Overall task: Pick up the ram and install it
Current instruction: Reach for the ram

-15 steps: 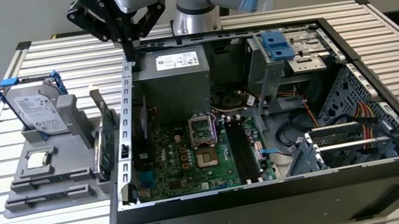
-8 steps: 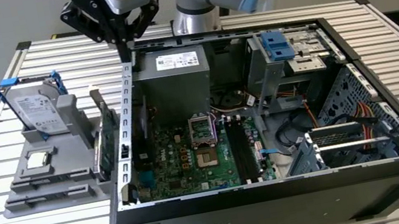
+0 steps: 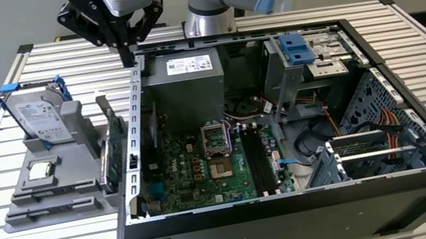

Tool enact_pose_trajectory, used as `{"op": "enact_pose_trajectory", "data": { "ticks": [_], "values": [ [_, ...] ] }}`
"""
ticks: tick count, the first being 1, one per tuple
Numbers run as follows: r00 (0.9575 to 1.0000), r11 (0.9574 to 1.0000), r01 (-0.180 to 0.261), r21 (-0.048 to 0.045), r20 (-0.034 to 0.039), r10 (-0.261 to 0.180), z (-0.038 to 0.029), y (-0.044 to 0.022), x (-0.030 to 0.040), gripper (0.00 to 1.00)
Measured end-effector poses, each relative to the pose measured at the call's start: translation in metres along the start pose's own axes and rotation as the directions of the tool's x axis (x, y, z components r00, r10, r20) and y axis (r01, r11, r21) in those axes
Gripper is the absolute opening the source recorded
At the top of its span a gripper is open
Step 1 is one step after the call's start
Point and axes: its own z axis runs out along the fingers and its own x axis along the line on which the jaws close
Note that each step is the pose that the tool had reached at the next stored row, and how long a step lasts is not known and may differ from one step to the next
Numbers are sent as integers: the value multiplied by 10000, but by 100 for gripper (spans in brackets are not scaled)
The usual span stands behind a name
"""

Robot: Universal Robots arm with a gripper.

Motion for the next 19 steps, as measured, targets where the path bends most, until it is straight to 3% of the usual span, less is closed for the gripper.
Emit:
{"op": "enact_pose_trajectory", "data": {
  "ticks": [19],
  "values": [
    [9999, 10000, -5, 8, -111, 5, -3, -12, 171, 0]
  ]
}}
